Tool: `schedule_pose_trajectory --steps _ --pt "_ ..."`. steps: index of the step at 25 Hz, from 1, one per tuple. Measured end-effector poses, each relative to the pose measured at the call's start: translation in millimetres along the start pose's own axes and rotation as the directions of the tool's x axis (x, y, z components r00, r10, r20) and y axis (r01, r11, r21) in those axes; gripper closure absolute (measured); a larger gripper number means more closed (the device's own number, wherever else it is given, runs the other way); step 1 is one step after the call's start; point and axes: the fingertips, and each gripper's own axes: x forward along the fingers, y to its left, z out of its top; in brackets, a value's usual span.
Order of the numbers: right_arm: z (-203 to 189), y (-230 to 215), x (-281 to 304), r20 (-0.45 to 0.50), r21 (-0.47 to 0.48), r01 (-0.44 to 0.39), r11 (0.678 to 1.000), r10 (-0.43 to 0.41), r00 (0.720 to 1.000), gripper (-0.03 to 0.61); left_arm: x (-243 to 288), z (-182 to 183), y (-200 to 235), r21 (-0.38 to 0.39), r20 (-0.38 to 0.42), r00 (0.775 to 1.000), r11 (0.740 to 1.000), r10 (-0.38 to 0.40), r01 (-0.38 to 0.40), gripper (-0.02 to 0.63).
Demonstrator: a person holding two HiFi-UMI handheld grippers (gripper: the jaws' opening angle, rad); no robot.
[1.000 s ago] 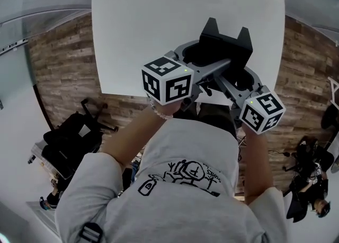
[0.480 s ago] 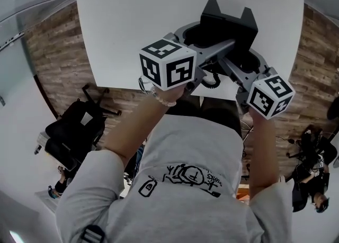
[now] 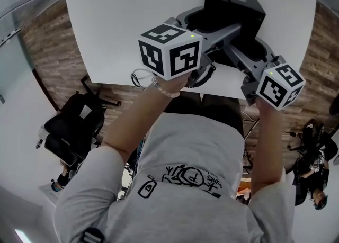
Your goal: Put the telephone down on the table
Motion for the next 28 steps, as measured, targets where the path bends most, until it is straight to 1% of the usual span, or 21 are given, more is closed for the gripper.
schedule_pose_trajectory --steps 7,13,15,20,23,25,28 --pt "1 -1 1 -0.024 0.017 -0.007 1.000 0.008 1.000 0.322 2 1 -1 0.016 -0.004 1.000 1.000 0.005 -0.005 0.287" --pt "0 -2 3 -0.034 0.025 0.003 1.000 -0.002 0.999 0.322 2 1 1 0.016 -0.004 1.000 1.000 0.005 -0.005 0.285" --pt "0 -2 4 -0.034 0.015 0.013 1.000 -0.013 0.999 0.321 2 2 1 0.017 0.000 1.000 1.000 0.010 -0.010 0.284" --pt "-1 -5 -2 -0.041 -0.021 0.092 0.995 -0.093 0.995 0.313 -2 4 0 0.052 0.021 0.999 0.998 0.047 -0.048 0.275" --pt "0 -4 -15 -0.032 -0.058 0.170 0.984 -0.172 0.985 0.314 -14 9 -7 0.067 0.052 0.997 0.996 0.057 -0.061 0.256" --pt "4 -3 -25 -0.017 -0.070 0.209 0.975 -0.211 0.977 0.313 -23 10 -10 0.068 0.058 0.996 0.995 0.070 -0.074 0.253" --pt "14 2 -43 0.031 -0.099 0.252 0.963 -0.250 0.968 0.314 -40 11 -12 0.084 0.072 0.993 0.992 0.093 -0.099 0.252"
